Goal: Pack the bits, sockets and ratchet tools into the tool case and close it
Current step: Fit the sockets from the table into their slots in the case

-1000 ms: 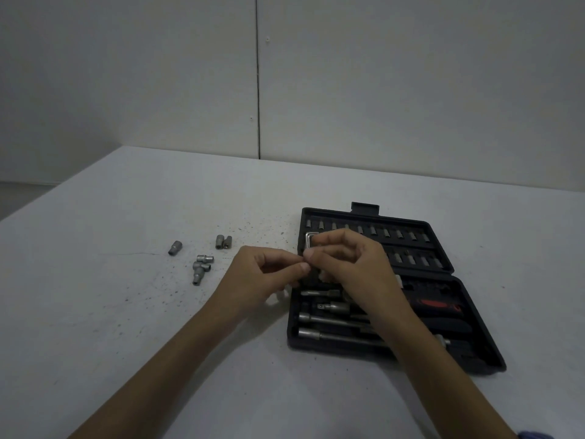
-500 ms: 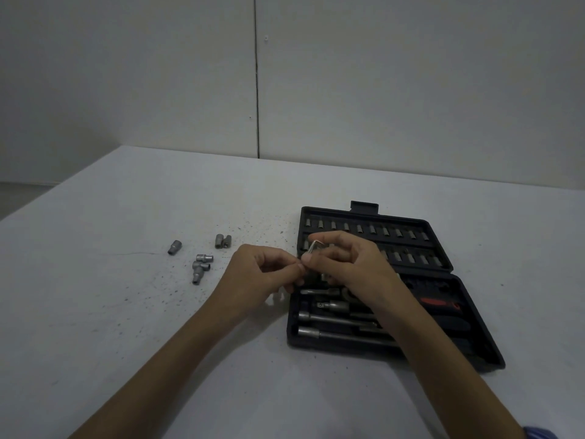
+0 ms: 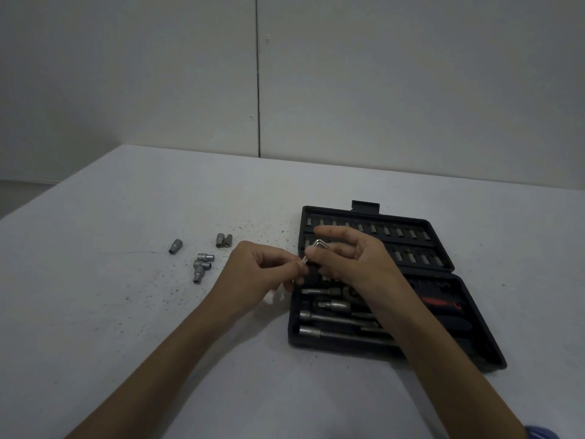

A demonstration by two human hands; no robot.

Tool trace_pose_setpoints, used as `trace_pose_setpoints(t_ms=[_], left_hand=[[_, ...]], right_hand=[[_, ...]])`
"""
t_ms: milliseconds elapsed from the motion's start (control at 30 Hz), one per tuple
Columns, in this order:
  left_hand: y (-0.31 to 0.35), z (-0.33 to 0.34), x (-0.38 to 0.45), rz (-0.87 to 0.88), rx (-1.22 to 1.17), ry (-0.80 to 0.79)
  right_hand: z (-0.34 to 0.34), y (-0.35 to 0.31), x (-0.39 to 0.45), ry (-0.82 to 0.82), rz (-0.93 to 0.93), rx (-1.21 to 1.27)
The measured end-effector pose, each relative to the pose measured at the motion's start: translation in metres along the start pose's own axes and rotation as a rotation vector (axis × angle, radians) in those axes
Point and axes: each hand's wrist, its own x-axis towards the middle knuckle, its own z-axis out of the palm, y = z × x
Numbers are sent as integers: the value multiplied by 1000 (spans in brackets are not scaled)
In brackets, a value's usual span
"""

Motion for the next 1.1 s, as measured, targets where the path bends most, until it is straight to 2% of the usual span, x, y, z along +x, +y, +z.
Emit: trace_pose_setpoints(t_ms=[167,900,1000,1100], left_hand=[[1,1,-1,-1,45,-39],[6,-1,-2,-29,-14,-17],[5,-2,-2,-43,-31,3],[4,-3,-2,-48,-28,13]], right_hand=[[-5,-4,-2,-118,20,-86],[-10,-5,3,-4,81,191],[-14,-8,1,3,63,126],[-14,-8,-1,-23,-10,-62]])
